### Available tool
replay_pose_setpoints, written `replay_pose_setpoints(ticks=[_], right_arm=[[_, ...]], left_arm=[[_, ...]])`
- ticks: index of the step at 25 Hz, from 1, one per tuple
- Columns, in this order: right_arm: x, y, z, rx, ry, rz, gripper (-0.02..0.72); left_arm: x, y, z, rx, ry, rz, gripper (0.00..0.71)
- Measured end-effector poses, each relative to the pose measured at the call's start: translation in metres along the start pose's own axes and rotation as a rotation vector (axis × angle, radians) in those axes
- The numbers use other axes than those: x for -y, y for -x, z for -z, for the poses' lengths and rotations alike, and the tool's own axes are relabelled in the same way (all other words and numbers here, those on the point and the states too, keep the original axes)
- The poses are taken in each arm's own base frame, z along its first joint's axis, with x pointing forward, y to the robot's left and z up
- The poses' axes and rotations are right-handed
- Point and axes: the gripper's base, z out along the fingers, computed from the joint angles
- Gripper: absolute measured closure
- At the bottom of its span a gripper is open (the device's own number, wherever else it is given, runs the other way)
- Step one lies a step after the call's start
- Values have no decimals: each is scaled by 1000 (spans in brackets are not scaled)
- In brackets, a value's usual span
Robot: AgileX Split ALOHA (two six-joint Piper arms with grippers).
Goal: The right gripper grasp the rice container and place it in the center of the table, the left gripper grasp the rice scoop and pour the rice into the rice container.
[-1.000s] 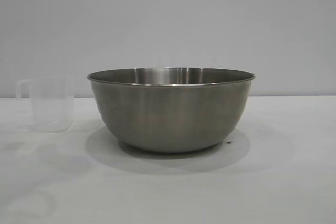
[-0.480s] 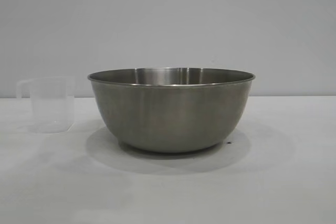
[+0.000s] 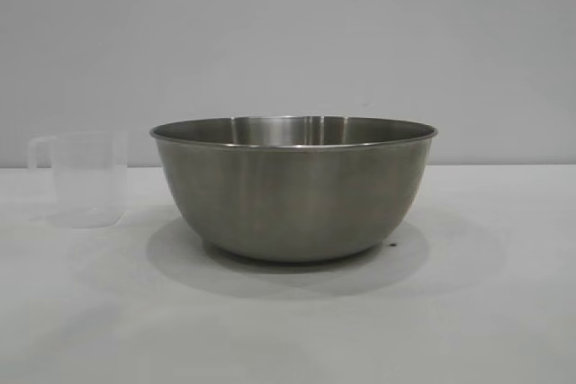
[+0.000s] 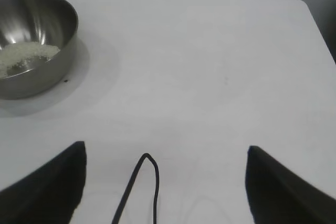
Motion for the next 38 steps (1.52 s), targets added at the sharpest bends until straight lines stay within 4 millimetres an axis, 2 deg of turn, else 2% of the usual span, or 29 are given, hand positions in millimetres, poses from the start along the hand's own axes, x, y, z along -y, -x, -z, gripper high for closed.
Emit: replay_pose_setpoints(ticks=[2, 5, 6, 10, 15, 18, 23, 28, 38], right_arm=[[0, 0, 0, 0, 0, 0, 137], [0, 0, 0, 0, 0, 0, 137], [0, 0, 0, 0, 0, 0, 137], [0, 0, 0, 0, 0, 0, 137], [0, 0, 0, 0, 0, 0, 137], [0, 0, 0, 0, 0, 0, 137], [0, 0, 0, 0, 0, 0, 137], [0, 0, 0, 0, 0, 0, 137], [0, 0, 0, 0, 0, 0, 137]], left_arm=[[2, -1, 24, 39, -8, -9, 192], [5, -12, 51, 55, -15, -21, 209], [5, -18, 58, 49, -14, -26, 167], [2, -45, 79, -37, 22, -59, 183], [-3, -64, 97, -44, 77, -85, 183], [-4, -79, 95, -44, 79, -86, 183], [-6, -101, 75, -59, 77, -85, 183], [-7, -109, 63, -38, 71, -85, 183], [-7, -108, 62, -27, 71, -87, 183]])
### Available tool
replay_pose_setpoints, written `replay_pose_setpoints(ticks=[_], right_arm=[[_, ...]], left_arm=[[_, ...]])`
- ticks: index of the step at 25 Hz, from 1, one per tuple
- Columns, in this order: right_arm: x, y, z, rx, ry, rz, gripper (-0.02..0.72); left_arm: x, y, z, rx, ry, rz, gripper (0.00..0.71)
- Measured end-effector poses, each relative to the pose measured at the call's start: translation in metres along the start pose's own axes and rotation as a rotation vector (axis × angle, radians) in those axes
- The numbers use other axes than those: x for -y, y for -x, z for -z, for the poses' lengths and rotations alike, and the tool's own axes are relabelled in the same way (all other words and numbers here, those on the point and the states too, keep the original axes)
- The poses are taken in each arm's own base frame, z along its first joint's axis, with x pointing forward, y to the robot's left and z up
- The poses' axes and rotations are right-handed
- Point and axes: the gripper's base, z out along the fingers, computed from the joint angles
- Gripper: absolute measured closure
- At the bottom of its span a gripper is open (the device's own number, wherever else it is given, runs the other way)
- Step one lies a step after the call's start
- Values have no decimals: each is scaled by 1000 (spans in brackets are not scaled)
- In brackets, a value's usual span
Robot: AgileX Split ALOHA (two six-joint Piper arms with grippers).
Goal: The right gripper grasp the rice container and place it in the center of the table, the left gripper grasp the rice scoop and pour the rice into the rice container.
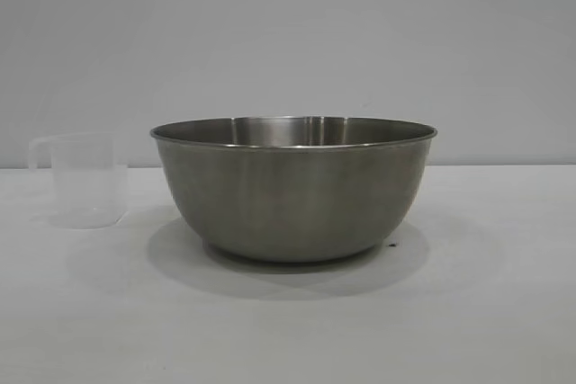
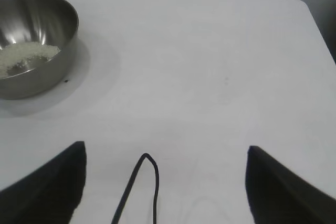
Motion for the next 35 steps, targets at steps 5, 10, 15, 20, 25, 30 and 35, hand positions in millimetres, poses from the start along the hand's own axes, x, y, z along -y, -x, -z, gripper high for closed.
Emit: replay_pose_setpoints(ticks=[5, 10, 15, 20, 25, 30, 35], right_arm=[[0, 0, 0, 0, 0, 0, 137], [0, 0, 0, 1, 43, 26, 137], [0, 0, 0, 1, 45, 27, 137], [0, 0, 0, 1, 45, 27, 137], [0, 0, 0, 1, 45, 27, 137], [0, 0, 0, 1, 48, 28, 137], [1, 0, 1, 2, 67, 38, 137]], left_arm=[[0, 0, 0, 2, 0, 0, 183], [0, 0, 0, 1, 0, 0, 183], [0, 0, 0, 0, 47, 30, 183], [1, 0, 0, -7, 211, 136, 183], [1, 0, 0, -9, 337, 216, 183], [3, -2, 4, 27, 352, 216, 183], [3, -2, 4, 28, 352, 215, 183]])
